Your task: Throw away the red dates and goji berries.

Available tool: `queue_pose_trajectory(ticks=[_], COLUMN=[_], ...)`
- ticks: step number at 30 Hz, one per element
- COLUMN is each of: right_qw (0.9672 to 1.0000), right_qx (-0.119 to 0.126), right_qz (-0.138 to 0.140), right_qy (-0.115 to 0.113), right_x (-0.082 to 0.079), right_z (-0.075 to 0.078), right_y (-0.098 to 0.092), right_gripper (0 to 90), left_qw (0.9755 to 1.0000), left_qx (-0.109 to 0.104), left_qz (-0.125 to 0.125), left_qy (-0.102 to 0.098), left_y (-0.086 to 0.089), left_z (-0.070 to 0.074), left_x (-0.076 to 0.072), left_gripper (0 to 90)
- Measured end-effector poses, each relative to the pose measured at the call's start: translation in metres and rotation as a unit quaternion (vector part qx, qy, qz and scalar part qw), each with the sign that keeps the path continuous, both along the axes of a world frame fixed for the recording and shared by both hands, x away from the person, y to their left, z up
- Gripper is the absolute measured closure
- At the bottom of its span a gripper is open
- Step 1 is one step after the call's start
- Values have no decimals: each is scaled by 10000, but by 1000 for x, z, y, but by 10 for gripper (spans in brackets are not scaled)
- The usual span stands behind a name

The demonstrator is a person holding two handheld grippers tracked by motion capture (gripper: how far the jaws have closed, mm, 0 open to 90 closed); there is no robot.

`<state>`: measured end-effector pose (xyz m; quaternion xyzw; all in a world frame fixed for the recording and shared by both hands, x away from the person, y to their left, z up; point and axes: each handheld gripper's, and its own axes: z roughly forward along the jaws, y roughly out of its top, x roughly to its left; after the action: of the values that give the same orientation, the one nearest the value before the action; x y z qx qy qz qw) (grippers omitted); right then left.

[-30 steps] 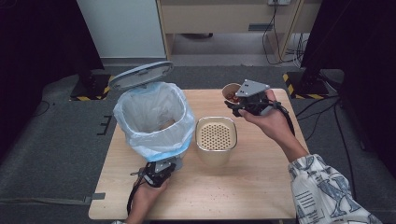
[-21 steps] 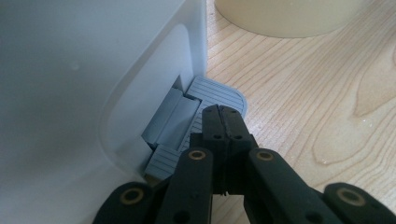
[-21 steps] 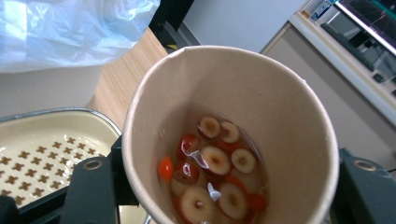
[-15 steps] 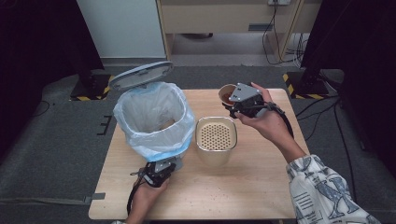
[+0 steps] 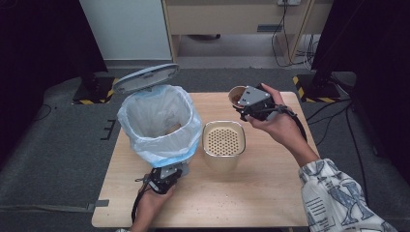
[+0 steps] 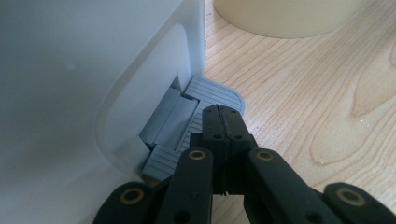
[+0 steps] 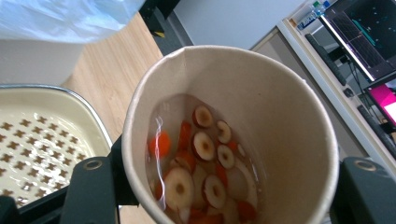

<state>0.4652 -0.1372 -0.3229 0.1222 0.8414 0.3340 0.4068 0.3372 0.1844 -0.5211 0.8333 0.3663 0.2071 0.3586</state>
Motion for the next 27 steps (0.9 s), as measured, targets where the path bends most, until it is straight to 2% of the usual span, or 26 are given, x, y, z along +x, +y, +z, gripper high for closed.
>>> queue_pose_trajectory(ticks=[2,8,13,17,27], right_qw=[10000,9982,9975,9975,9964], right_qx=[-55,-488,-583,-591,-696], right_qz=[-46,-54,128,75,174], right_qy=[-31,-342,-378,-369,-456], right_x=[1,-3,-9,-8,-13], right_z=[0,4,6,6,11], right_y=[-2,1,5,4,10], right_gripper=[349,349,349,349,349], left_qw=[10000,10000,10000,10000,10000], left_qx=[-8,-19,-13,-21,-27], left_qz=[-2,3,-2,5,-1], left_qy=[1,9,7,15,21], left_y=[0,0,0,0,0], left_z=[0,0,0,0,0], left_x=[0,0,0,0,0], left_gripper=[893,894,894,894,894])
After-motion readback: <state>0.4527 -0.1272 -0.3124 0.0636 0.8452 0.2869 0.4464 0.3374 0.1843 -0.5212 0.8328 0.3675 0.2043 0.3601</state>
